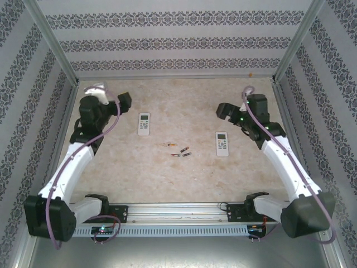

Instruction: Load the batteries into the remote control

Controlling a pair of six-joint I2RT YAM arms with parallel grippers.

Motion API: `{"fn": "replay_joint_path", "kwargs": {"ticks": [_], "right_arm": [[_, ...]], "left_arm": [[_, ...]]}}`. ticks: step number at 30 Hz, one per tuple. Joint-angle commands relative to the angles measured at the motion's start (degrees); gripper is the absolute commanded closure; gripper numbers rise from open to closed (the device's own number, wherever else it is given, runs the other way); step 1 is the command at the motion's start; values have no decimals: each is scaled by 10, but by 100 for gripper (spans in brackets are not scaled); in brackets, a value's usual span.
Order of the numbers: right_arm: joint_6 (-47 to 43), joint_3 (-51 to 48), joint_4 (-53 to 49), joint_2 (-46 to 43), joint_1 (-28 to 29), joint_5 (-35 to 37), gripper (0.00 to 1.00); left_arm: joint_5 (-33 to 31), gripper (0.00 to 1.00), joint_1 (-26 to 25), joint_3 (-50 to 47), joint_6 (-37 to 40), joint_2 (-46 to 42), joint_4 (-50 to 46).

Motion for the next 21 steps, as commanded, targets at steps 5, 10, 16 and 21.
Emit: {"fn": "replay_joint_path", "kwargs": {"ticks": [5,10,16,21], "right_arm": [[31,89,-168,81,82,-38,2],[57,74,-147,89,118,-16,2],[80,47,-143,74,130,-8,2],[93,26,-145,48,130,2,2]], "left_arm": [[-30,0,-69,162,-67,220,-346],[-68,0,-84,316,-58,398,-451],[-97,0,-84,457,-53,552,-503],[-121,3,-83,522,-35,629,-531]]}}
